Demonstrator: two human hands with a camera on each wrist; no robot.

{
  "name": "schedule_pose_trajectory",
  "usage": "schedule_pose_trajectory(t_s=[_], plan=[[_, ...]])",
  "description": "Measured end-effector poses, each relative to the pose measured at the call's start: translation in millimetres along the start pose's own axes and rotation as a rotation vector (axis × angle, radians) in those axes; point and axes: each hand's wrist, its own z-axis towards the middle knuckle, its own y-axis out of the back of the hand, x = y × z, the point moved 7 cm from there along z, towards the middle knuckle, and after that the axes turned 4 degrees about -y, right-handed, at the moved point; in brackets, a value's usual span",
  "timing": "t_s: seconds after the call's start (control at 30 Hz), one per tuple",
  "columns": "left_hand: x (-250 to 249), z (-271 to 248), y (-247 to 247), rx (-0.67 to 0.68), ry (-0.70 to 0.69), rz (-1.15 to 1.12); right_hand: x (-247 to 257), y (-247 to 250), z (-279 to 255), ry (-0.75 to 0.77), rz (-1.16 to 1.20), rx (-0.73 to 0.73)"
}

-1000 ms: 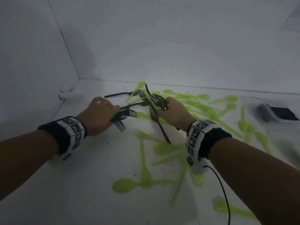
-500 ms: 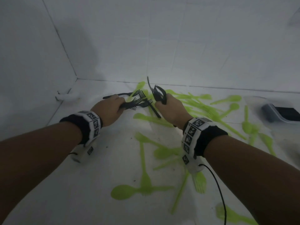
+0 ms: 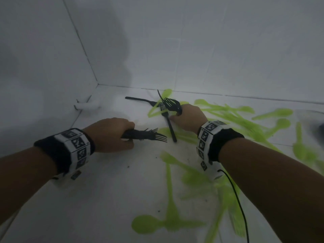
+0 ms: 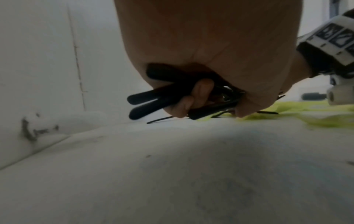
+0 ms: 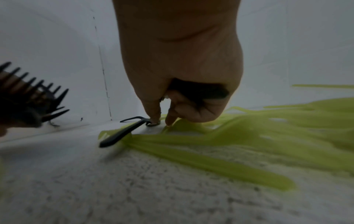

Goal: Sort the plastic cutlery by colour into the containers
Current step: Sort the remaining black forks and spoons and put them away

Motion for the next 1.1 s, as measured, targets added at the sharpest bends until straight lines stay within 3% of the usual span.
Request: schedule_pose_trajectory(t_s=[0.17,0.33,0.47,0.53,0.7,0.87,1.0,1.1], plan=[[10.5,4.7,14.3,-0.085,-0.014,-0.066,-1.6,8.9,-0.9,-0.021,0.120,-0.047],[30.8,28.7,32.0,-0.211,0.038,-0.026,5.8,-7.1,-5.4,0.015,-0.014,0.088],[50.5,58.5,40.1,-0.329,0.158,-0.076,-0.9,0.2,-12.8,-0.028,0.110,0.144],[55.7,76.8,35.1,-0.302,0.219,-0.097,-2.1,1.9,-20.8,-0.036,0.194,0.206],[44.8,110.7,20.9,-0.181,0.189,-0.045,-12.6,8.3,-40.7,-0.116,0.297,0.256],[29.4,105.6,27.1,-0.222,0.123,-0.008,-27.4,17.3,-52.3,-0.147,0.393,0.157],[9.7,86.1,31.2,-0.201,0.041,-0.048,-35.9,25.5,-55.9,-0.132,0.586,0.034],[-4.4,64.2,40.9,-0.272,0.041,-0.116,-46.3,29.7,-58.3,-0.169,0.733,-0.067]])
